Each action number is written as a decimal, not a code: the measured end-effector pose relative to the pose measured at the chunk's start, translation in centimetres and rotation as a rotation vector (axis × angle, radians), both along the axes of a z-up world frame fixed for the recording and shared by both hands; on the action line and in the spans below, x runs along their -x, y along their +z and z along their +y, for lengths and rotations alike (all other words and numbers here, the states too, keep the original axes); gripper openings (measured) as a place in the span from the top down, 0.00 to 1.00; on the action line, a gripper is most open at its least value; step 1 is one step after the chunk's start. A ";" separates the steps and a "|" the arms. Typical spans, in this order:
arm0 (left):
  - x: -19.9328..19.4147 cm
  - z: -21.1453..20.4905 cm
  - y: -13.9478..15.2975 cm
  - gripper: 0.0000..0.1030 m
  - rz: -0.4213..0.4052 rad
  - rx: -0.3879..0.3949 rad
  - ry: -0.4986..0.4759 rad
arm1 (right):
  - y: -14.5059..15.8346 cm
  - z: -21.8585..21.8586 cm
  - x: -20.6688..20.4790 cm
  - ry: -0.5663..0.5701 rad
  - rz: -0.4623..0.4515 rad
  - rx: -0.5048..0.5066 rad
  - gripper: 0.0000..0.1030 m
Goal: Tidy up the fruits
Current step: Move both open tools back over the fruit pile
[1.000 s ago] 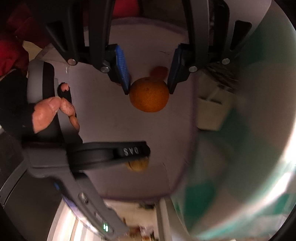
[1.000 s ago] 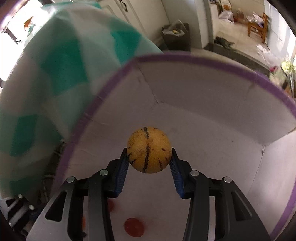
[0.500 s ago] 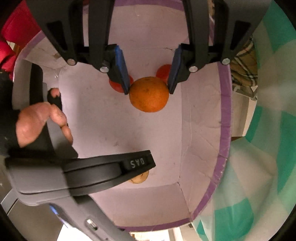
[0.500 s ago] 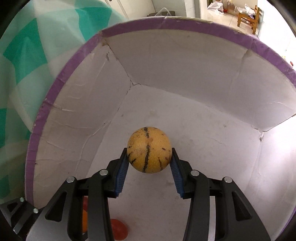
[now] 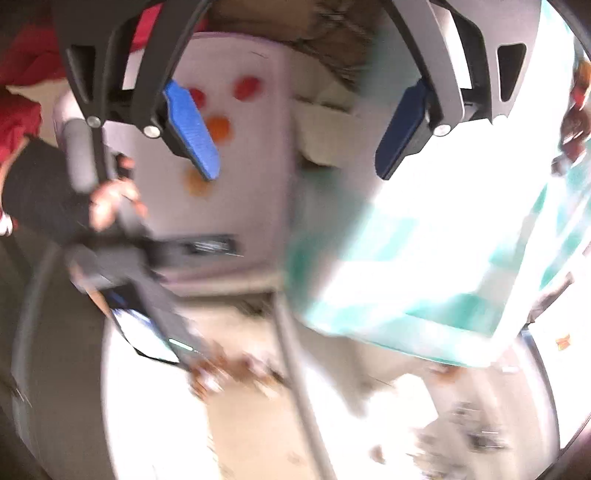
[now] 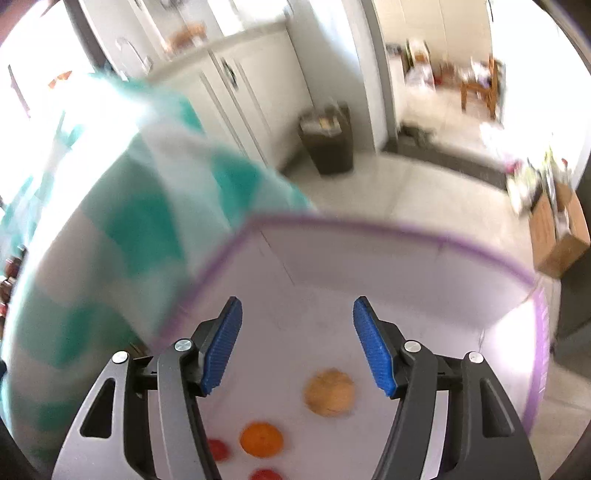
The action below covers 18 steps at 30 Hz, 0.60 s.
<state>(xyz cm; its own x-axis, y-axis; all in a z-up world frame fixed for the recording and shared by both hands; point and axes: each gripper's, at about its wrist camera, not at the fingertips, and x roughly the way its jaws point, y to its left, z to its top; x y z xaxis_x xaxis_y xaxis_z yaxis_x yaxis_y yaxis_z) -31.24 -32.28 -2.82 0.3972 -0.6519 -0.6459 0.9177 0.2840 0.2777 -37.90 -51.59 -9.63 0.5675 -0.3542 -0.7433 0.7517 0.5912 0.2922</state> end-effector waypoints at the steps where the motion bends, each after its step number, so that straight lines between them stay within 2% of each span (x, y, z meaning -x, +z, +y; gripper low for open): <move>1: -1.3 1.3 1.5 0.11 -0.024 0.055 0.059 | 1.4 0.5 0.0 0.006 -0.036 0.034 0.39; 3: -3.8 4.2 4.1 0.09 -0.055 0.148 0.176 | 4.1 1.9 -0.1 0.049 -0.117 0.089 0.37; 5: -6.9 7.8 6.1 0.02 -0.051 0.237 0.310 | 7.2 1.4 -1.2 0.102 -0.177 0.124 0.32; 7: -10.1 11.9 7.3 0.02 -0.043 0.297 0.433 | 9.7 3.2 -2.5 0.176 -0.230 0.181 0.27; 9: -12.4 14.6 7.8 0.02 -0.034 0.297 0.532 | 11.2 4.7 -3.6 0.261 -0.244 0.213 0.25; 12: -17.1 20.7 7.5 0.02 0.001 0.301 0.696 | 12.6 9.0 -7.9 0.409 -0.225 0.233 0.25; 14: -19.2 24.5 8.6 0.02 0.051 0.311 0.769 | 13.1 11.3 -10.4 0.490 -0.214 0.222 0.24; 18: -23.5 31.6 8.3 0.02 0.141 0.379 0.949 | 13.6 16.2 -15.4 0.632 -0.201 0.164 0.18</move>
<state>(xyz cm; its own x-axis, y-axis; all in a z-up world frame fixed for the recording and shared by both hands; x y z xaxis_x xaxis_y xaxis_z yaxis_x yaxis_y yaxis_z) -7.72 -0.66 5.46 0.7913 -0.2799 -0.5436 0.2870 0.9551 -0.0739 -22.51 -35.44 3.98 0.8236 -0.0080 -0.5671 0.1879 0.9473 0.2594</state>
